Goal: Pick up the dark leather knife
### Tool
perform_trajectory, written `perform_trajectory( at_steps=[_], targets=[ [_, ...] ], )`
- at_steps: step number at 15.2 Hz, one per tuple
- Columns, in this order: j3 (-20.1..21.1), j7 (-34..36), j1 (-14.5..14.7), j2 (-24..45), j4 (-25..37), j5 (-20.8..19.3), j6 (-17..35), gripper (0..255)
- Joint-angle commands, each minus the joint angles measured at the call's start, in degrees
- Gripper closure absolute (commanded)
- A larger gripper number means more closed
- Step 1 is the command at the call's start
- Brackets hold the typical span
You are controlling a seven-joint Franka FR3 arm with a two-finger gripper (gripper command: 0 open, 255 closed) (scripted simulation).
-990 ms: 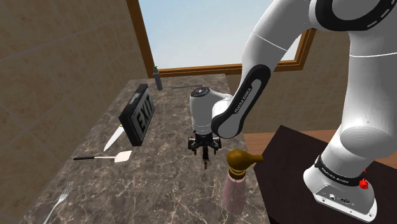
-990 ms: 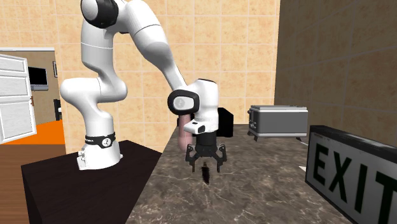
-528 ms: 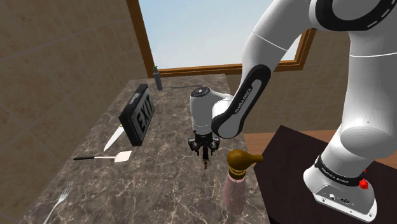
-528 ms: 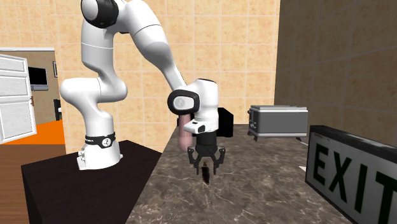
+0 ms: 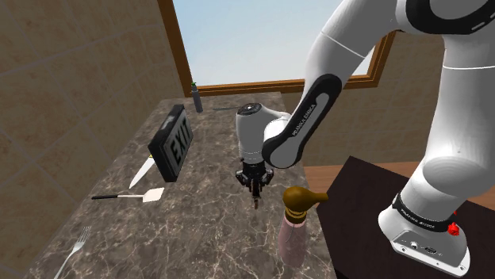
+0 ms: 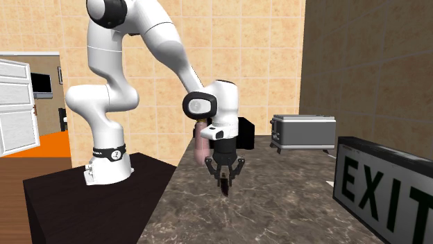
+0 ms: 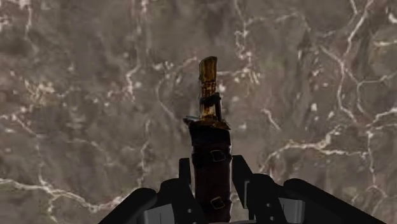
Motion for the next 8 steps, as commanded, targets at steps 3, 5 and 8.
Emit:
perform_trajectory(
  at_steps=[3,5,8],
  targets=[
    [2.2,-2.4,-1.5,-3.3,-0.3,3.5,-2.6,255],
    [3.0,-3.6,-2.1,-4.9,-0.3,5.3,-3.9,255],
    [4.2,-5.4,-2.9,-7.3,-0.2,7.8,-5.9,255]
  ],
)
